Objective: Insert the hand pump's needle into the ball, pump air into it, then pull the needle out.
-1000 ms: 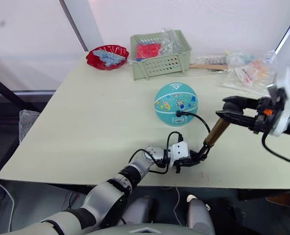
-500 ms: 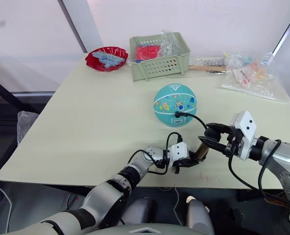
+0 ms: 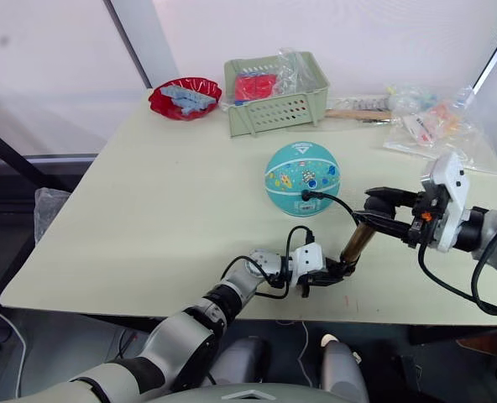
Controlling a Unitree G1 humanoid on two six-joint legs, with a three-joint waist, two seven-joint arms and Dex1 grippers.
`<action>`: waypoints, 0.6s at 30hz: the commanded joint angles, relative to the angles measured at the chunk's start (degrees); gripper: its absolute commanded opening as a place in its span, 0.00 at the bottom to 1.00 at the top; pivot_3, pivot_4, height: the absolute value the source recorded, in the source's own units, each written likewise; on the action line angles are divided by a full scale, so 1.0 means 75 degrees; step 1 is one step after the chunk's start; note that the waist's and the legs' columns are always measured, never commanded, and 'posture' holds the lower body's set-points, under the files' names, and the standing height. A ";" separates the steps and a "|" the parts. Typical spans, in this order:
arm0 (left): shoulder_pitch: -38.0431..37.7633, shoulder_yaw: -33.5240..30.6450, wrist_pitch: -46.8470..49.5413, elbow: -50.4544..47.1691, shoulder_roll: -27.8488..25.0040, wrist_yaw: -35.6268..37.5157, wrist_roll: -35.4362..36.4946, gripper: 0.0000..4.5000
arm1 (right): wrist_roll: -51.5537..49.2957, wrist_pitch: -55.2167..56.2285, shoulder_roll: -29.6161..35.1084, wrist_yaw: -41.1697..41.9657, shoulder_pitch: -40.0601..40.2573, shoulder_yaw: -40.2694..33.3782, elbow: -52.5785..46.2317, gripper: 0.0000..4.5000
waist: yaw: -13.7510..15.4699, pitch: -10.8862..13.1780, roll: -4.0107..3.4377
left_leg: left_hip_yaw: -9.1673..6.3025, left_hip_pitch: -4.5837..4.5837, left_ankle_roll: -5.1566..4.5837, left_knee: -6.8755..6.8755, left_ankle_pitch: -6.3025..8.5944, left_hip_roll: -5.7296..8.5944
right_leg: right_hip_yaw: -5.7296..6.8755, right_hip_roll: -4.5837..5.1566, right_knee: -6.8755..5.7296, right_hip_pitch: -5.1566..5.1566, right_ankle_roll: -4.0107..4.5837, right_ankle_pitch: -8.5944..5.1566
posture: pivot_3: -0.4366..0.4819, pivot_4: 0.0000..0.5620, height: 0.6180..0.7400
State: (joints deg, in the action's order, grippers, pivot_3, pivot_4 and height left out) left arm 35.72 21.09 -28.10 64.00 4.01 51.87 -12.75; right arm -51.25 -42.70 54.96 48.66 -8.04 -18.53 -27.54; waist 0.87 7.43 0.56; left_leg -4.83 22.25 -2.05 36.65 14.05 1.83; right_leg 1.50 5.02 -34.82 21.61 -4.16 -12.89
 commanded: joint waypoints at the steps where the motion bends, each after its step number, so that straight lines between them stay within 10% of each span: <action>1: -0.0625 0.0499 0.0569 0.1027 -0.0393 -0.0014 -0.0677 0.25 | -0.0421 -0.0070 0.0482 -0.0090 -0.0821 -0.0821 -0.0310 0.46 | 0.0000 0.0003 -0.0002 | 0.0001 0.0000 0.0002 0.0000 0.0001 0.0000 | 0.0000 0.0000 0.0000 0.0000 0.0000 0.0000 | 0.48 0.27 0.97; 18: -0.0517 0.0589 0.0773 0.1075 -0.0374 0.0071 -0.0765 0.25 | -0.1188 -0.0858 0.1016 -0.0537 -0.2219 -0.0156 -0.0768 0.46 | 0.0003 0.0005 -0.0005 | -0.0006 0.0030 0.0012 0.0014 0.0007 -0.0002 | 0.0008 0.0002 0.0000 0.0013 -0.0001 0.0001 | 0.48 0.27 0.97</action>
State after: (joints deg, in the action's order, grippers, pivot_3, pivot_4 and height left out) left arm 35.92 21.09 -28.06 64.00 4.10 52.04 -12.75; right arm -61.89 -51.13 62.92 46.00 -23.58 -20.01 -31.33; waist 0.89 7.47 0.52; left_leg -4.88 22.47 -1.96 36.75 14.10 1.80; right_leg 1.57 5.02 -34.82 21.71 -4.17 -12.89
